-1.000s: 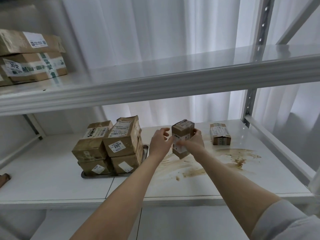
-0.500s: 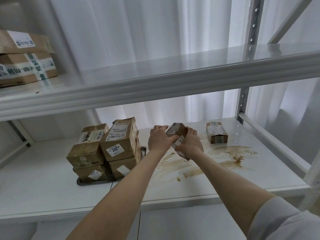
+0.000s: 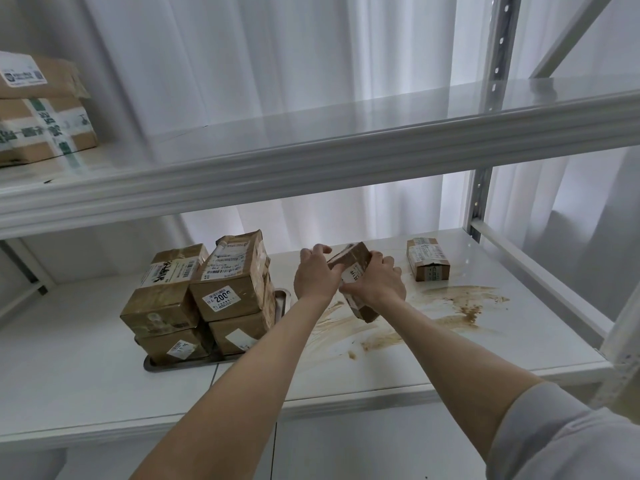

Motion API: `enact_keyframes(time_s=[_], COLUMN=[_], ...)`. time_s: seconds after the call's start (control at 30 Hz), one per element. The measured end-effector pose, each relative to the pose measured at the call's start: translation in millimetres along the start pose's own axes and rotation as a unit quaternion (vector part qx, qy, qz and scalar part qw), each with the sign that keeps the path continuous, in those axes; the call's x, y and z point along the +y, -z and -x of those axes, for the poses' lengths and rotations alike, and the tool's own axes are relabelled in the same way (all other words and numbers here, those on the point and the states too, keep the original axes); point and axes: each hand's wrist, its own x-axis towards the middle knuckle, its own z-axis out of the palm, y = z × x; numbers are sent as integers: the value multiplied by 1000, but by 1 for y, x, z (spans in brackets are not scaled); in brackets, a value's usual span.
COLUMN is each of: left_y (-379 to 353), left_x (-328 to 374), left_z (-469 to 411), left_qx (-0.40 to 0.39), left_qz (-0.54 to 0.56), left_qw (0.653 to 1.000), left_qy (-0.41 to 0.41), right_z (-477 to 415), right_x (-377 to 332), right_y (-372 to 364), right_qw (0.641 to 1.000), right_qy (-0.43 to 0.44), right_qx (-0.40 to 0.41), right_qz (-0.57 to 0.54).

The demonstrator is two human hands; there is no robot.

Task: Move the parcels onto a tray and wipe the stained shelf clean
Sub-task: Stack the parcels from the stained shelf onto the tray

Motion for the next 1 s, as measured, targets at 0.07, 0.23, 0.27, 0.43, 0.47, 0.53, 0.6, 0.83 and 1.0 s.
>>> enact_keyframes(time_s=[0.07,0.23,0.27,0.43,0.47,0.53,0.6,0.83,1.0], left_y=[-1,-5,-6,-10,-10,-10,-8,-11,-12], left_x=[0,2,3,6,5,2,0,-4,-3], left_z=[1,5,6,5,4,2,1,0,1], left_qx=[0,-48,-53,-80,-84,-90,-90,-97,-105], left_qz=[28,9,3,-27,-31,-30,-20,-14,3], left_qw=[1000,998,998,996,995,995,996,995,993], left_qy=[0,-38,-46,-41,-36,-24,-12,31,60], right_z=[-3,-9,-10,-11,-13,-15,-18,-17,-6], right_x=[1,2,2,-2,0,3,6,8,1], right_y=[1,4,5,7,5,4,6,12,18], right_qw=[998,978,972,936,933,929,925,917,921], right_qy=[-38,-125,-140,-177,-171,-164,-164,-158,-142], right_qx=[-4,-28,-34,-41,-43,-40,-27,-9,-1], right_qz=[-59,-165,-188,-300,-312,-328,-340,-367,-361])
